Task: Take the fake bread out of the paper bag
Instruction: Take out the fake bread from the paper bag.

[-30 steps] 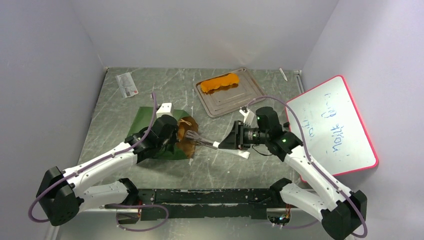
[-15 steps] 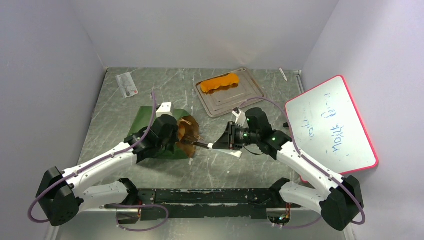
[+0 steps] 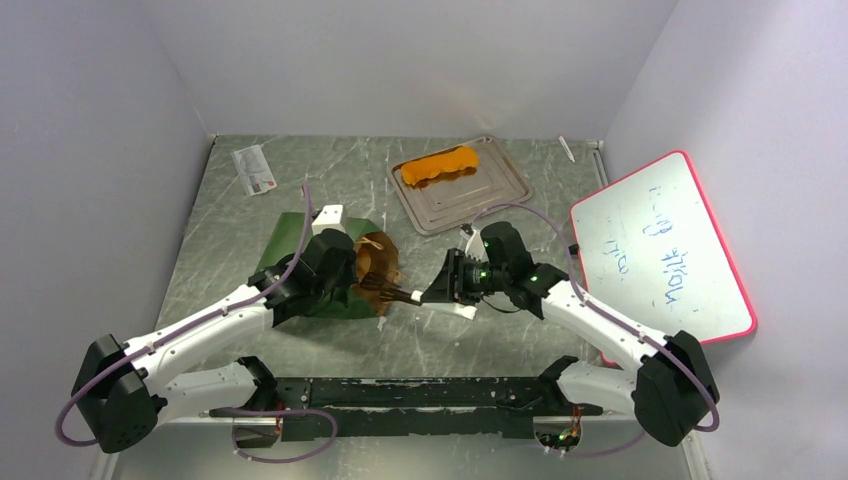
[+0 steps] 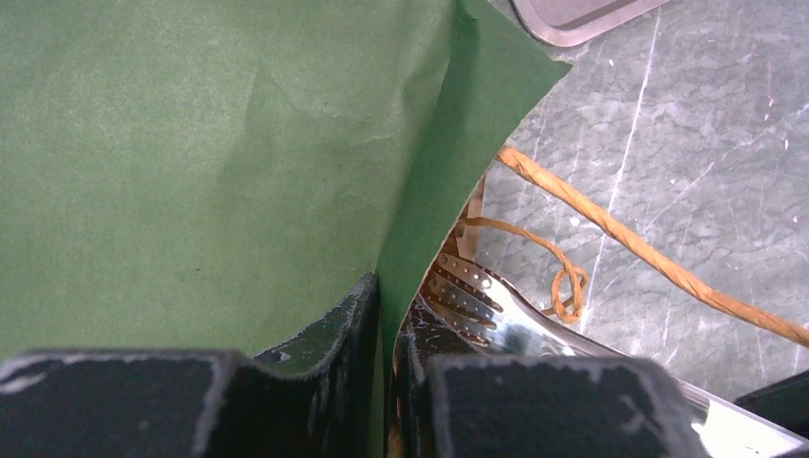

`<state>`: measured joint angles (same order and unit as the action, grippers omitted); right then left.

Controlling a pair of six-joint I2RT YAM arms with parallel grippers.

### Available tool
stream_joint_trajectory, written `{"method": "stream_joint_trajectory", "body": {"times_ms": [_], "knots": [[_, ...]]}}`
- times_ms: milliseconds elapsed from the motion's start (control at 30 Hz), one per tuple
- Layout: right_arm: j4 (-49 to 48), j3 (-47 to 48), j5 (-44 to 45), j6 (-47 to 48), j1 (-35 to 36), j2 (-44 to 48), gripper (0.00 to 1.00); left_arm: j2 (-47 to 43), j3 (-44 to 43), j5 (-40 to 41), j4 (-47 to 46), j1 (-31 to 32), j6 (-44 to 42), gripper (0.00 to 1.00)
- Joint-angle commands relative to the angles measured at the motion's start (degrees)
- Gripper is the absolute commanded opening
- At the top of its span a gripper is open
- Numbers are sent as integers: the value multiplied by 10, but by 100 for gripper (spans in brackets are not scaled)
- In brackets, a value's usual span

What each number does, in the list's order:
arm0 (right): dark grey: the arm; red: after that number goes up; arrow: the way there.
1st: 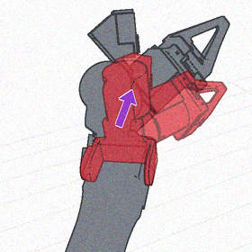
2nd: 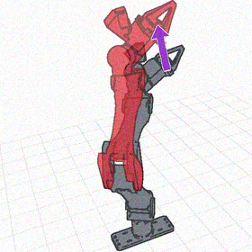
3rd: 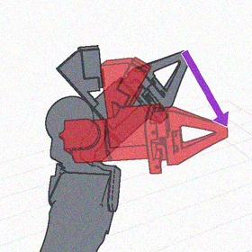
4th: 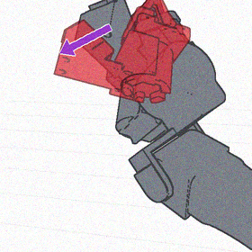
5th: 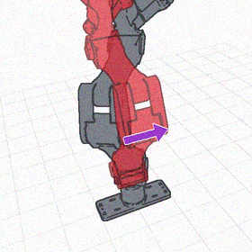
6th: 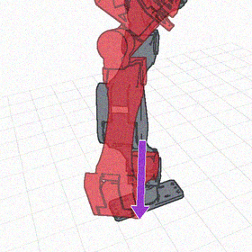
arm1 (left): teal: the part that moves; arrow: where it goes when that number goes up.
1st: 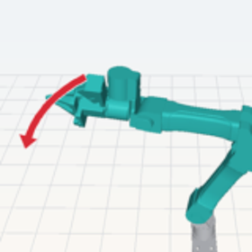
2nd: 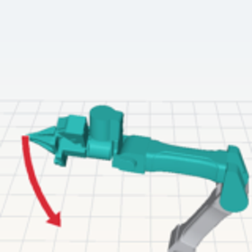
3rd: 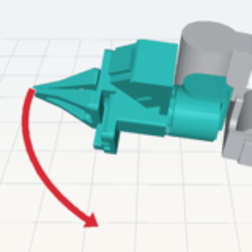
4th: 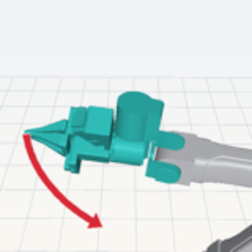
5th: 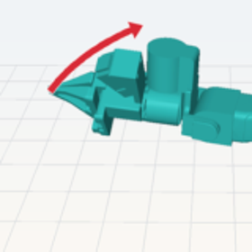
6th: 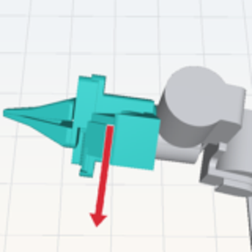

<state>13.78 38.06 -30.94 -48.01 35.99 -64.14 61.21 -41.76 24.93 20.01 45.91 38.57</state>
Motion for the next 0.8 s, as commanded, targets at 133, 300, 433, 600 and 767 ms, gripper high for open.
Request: {"method": "stream_joint_trajectory", "body": {"times_ms": [133,300,433,600,767], "knots": [[-75,-12,3,-5,3,-32,43,2,-18,-28,-23,-2,5,7],[-104,-11,7,-10,3,-58,44,11,-24,-36,-23,-2,4,7],[-138,-14,6,-22,3,-82,44,19,-30,-42,-22,-2,2,7],[-170,-14,4,-30,3,-104,44,24,-38,-46,-16,-2,-2,7],[-208,-17,1,-39,3,-129,44,28,-42,-51,-12,-2,-2,7]]}}
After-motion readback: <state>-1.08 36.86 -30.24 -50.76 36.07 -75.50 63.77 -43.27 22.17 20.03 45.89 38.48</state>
